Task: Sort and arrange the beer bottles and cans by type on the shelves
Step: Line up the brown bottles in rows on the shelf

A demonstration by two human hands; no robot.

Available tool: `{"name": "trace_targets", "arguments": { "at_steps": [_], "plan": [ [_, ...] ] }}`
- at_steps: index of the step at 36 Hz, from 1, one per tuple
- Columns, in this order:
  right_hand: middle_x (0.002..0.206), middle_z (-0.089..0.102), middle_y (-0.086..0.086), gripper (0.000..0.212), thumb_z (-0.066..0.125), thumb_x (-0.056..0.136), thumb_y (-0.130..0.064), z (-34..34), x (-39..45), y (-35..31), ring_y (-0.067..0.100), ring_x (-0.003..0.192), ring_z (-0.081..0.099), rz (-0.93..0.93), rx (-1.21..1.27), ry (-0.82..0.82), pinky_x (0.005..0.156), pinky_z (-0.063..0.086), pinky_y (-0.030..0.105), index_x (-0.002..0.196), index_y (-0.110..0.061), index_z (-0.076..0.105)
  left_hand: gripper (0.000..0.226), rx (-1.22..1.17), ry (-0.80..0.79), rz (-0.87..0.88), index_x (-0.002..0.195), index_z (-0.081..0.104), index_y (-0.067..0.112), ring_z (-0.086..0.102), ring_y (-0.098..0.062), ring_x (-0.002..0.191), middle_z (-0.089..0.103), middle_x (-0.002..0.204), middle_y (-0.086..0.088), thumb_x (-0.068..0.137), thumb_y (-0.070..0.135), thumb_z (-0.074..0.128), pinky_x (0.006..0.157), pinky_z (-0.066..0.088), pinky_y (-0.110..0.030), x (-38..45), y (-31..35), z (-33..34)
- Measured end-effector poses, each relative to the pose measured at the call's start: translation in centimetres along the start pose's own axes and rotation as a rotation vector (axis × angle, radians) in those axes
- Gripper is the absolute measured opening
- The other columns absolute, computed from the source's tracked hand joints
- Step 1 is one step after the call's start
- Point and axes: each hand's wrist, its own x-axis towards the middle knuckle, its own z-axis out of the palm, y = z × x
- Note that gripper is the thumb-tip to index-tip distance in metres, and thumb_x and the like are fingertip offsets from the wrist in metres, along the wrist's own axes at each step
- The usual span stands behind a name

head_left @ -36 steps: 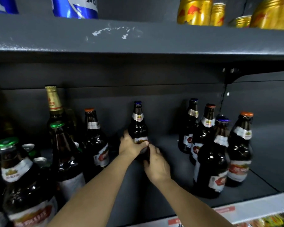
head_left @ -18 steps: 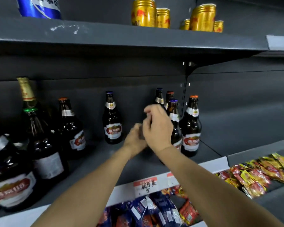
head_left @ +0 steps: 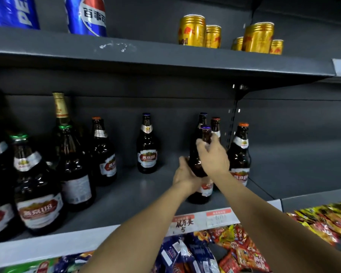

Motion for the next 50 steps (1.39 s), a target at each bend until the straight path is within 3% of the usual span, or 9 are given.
{"name": "trace_targets", "arguments": {
  "at_steps": [3, 8, 12, 17, 21, 26, 32, 40, 50],
  "plan": [
    [0.105, 0.063, 0.005, 0.035, 0.057, 0.093, -0.042, 1.1, 0.2, 0.0, 0.027, 0.101, 0.059, -0.049, -0.003, -0.183, 0.080, 0.046, 0.037, 0.108, -0.015, 0.041, 0.077, -0.066, 0.006, 0.004, 0.114, 0.040, 0.021, 0.062, -0.018, 0.102, 0.064, 0.110, 0.001, 0.054, 0.029, 0.087, 0.090, 0.053, -0.036, 0.6, -0.9, -2.2],
    [0.121, 0.056, 0.006, 0.063, 0.080, 0.073, -0.027, 3.7, 1.0, 1.2, 0.022, 0.113, 0.055, 0.065, 0.192, -0.473, 0.102, 0.044, 0.043, 0.120, -0.018, 0.041, 0.057, -0.106, 0.019, 0.039, 0.109, 0.046, 0.023, 0.065, -0.016, 0.098, 0.067, 0.104, 0.000, 0.062, 0.018, 0.079, 0.088, 0.056, -0.040, 2.0, -2.3, -4.4],
    [0.120, 0.058, 0.005, 0.066, 0.081, 0.072, -0.021, 5.1, 1.6, 2.2, 0.021, 0.113, 0.056, 0.102, 0.223, -0.491, 0.102, 0.045, 0.043, 0.124, -0.018, 0.040, 0.067, 0.095, 0.081, 0.081, 0.131, 0.044, 0.028, 0.054, -0.019, 0.111, 0.046, 0.121, -0.002, 0.074, 0.010, 0.074, 0.083, 0.050, -0.025, 3.1, -2.5, -4.9],
    [0.119, 0.059, 0.002, 0.061, 0.081, 0.074, -0.028, 6.3, 2.1, 2.1, 0.021, 0.112, 0.057, 0.084, 0.141, -0.409, 0.098, 0.046, 0.043, 0.120, -0.018, 0.041, 0.099, 0.322, 0.023, 0.127, 0.146, 0.027, 0.035, 0.038, -0.013, 0.115, 0.033, 0.128, 0.001, 0.066, 0.024, 0.085, 0.100, 0.039, -0.029, 4.0, -3.3, -7.2],
    [0.124, 0.056, 0.003, 0.066, 0.079, 0.078, -0.033, 7.4, 2.8, 1.8, 0.023, 0.115, 0.055, 0.060, 0.066, -0.361, 0.097, 0.046, 0.042, 0.127, -0.016, 0.038, 0.066, 0.248, 0.278, 0.145, 0.128, 0.044, 0.019, 0.046, -0.019, 0.118, 0.042, 0.118, 0.003, 0.068, -0.002, 0.065, 0.098, 0.041, -0.031, 5.1, -4.5, -9.2],
    [0.129, 0.054, 0.005, 0.070, 0.076, 0.080, -0.038, 9.3, 4.2, 1.3, 0.026, 0.113, 0.057, 0.074, 0.002, -0.323, 0.091, 0.049, 0.041, 0.131, -0.014, 0.035, 0.058, 0.322, 0.660, 0.075, 0.128, 0.043, 0.012, 0.043, -0.028, 0.122, 0.047, 0.125, -0.010, 0.078, 0.015, 0.072, 0.092, 0.042, -0.041, 6.5, -5.3, -11.4],
    [0.138, 0.046, 0.012, 0.080, 0.073, 0.082, -0.043, 11.5, 5.7, 0.5, 0.032, 0.121, 0.053, 0.097, -0.106, -0.298, 0.085, 0.046, 0.039, 0.138, -0.007, 0.030, 0.108, 0.133, 0.395, -0.050, 0.150, 0.020, 0.023, 0.039, -0.031, 0.131, 0.038, 0.139, -0.013, 0.066, 0.042, 0.085, 0.106, 0.040, -0.049, 9.4, -6.1, -11.8],
    [0.146, 0.038, 0.015, 0.094, 0.071, 0.081, -0.047, 13.0, 6.4, -0.3, 0.036, 0.118, 0.056, 0.102, -0.168, -0.248, 0.079, 0.046, 0.038, 0.147, -0.005, 0.019, 0.082, 0.008, 0.378, 0.023, 0.139, 0.042, 0.023, 0.060, -0.016, 0.100, 0.062, 0.113, 0.001, 0.070, 0.019, 0.086, 0.091, 0.050, -0.032, 10.5, -7.6, -12.6],
    [0.143, 0.040, 0.016, 0.090, 0.073, 0.080, -0.046, 13.8, 7.1, -0.6, 0.038, 0.117, 0.055, 0.107, -0.190, -0.257, 0.083, 0.048, 0.042, 0.144, -0.005, 0.023, 0.088, -0.009, 0.380, 0.044, 0.141, 0.037, 0.032, 0.060, -0.019, 0.107, 0.058, 0.122, -0.002, 0.068, 0.027, 0.086, 0.096, 0.051, -0.044, 10.7, -8.2, -12.2]
  ]
}}
